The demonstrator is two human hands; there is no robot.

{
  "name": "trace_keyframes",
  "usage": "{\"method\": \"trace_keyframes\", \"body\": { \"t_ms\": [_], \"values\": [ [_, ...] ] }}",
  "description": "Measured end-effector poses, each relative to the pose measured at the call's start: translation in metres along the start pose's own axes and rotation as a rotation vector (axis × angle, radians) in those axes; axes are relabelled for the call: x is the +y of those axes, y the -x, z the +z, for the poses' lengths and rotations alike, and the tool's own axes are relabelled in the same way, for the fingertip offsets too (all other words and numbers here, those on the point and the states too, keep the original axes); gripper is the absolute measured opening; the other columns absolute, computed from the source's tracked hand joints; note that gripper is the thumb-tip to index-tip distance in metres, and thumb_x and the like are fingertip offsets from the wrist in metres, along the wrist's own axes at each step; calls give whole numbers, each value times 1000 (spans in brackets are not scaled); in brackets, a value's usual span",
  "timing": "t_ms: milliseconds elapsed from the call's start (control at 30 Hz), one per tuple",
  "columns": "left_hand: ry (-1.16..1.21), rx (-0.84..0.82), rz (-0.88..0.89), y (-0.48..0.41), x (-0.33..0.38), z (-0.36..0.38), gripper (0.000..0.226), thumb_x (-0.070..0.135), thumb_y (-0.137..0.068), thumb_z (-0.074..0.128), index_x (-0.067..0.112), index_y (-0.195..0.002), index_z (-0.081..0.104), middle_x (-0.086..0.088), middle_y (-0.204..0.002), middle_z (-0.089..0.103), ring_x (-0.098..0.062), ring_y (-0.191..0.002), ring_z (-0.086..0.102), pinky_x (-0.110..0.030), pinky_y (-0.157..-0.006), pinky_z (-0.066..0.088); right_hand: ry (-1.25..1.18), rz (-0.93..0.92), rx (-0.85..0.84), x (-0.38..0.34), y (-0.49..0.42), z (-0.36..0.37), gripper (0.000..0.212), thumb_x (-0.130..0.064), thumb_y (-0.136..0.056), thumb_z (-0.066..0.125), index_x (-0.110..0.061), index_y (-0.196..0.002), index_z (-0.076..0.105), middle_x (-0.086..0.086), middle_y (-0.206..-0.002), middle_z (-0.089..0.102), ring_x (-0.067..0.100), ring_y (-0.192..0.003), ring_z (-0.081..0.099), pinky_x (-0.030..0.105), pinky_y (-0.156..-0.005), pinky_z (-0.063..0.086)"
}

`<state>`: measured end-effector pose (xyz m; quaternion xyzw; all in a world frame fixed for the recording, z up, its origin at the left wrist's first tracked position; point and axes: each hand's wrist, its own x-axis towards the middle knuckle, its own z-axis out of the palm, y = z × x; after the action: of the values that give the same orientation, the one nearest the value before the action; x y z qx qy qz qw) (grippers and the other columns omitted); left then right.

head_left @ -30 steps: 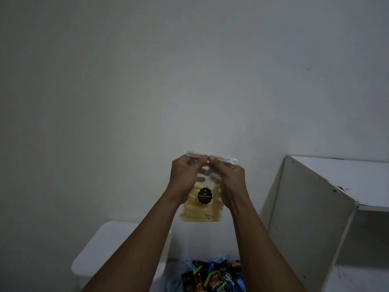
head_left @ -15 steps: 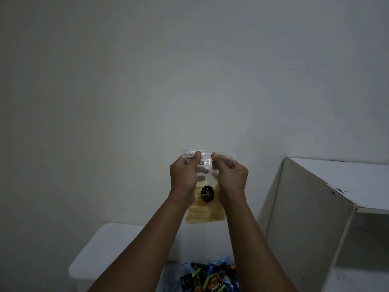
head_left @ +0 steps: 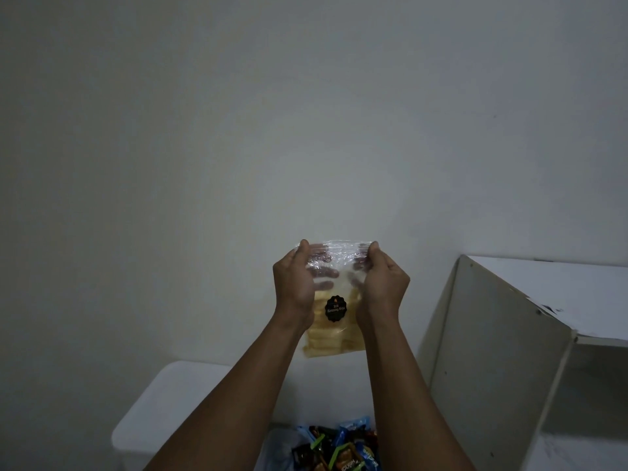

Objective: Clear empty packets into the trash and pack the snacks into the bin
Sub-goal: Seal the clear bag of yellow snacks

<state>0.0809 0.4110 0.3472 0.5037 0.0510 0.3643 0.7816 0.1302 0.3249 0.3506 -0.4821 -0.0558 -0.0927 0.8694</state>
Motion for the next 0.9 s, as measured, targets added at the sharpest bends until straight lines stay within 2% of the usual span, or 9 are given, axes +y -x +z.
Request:
{"method": "trace_keyframes", "body": {
  "t_ms": [100, 200, 333, 433, 567, 633, 700, 800, 900],
  "values": [
    [-9, -21, -17, 0, 0, -3, 45, 32, -106, 39, 0, -99, 70, -8, -80, 70, -26, -56, 65, -31, -52, 51, -21, 4, 2, -1, 2, 0, 38, -25, -97, 63, -15, -61, 74, 2, -58, 60, 19, -60, 53, 34, -61, 46],
    [-37, -51, -12, -2, 2, -9, 47, 36, -106, 37, 6, -94, 71, -6, -77, 69, -24, -58, 66, -31, -53, 53, 3, -27, -75, 1, 4, -6, 34, -27, -97, 63, -14, -67, 73, 0, -56, 56, 16, -57, 49, 30, -56, 42],
    [-82, -103, 17, -2, 0, -13, 30, 35, -97, 60, 7, -95, 70, -3, -75, 68, -21, -62, 67, -30, -54, 54, 69, -62, -124, 5, 3, -11, 31, -31, -92, 70, -12, -67, 69, 2, -60, 55, 17, -59, 48, 29, -57, 42],
    [-125, -102, 34, -1, -5, -11, 24, 29, -96, 62, 7, -92, 69, -1, -72, 68, -21, -59, 66, -28, -51, 51, 3, -9, -77, 10, 5, -11, 31, -30, -95, 66, -11, -71, 71, 4, -63, 58, 16, -58, 50, 29, -56, 43],
    [-163, -33, 0, -3, -15, -17, 24, 28, -96, 62, 5, -90, 66, -2, -70, 67, -19, -54, 65, -27, -48, 49, -57, 90, -108, 20, 7, -14, 34, -33, -99, 59, -7, -85, 76, 9, -74, 69, 20, -64, 60, 31, -62, 51],
    [-181, -43, -36, -3, -21, -22, 27, 29, -96, 63, 3, -93, 66, -4, -72, 67, -21, -54, 66, -30, -50, 49, -58, 146, -140, 25, 7, -21, 37, -34, -101, 55, -7, -88, 75, 8, -74, 68, 17, -58, 58, 29, -56, 47],
    [-236, -48, -58, -6, -27, -31, 28, 30, -95, 64, 2, -94, 67, -6, -76, 67, -22, -54, 67, -31, -51, 50, 23, 159, -223, 28, 6, -31, 34, -32, -101, 55, -6, -93, 75, 7, -76, 68, 17, -60, 58, 30, -57, 47],
    [-455, 50, 10, -12, -41, -49, 29, 41, -89, 69, 12, -89, 68, -2, -82, 71, -20, -70, 70, -31, -63, 53, 159, 124, -333, 36, 8, -47, 22, -20, -97, 62, -2, -98, 74, 11, -82, 72, 24, -71, 68, 36, -65, 56],
    [-753, 239, 66, -6, -60, -61, 40, 53, -79, 75, 24, -101, 60, 3, -101, 59, -15, -91, 59, -31, -75, 47, 176, 124, -324, 51, 16, -58, 18, -16, -95, 66, -1, -101, 73, 16, -91, 75, 31, -81, 74, 44, -74, 62]
  ]
}}
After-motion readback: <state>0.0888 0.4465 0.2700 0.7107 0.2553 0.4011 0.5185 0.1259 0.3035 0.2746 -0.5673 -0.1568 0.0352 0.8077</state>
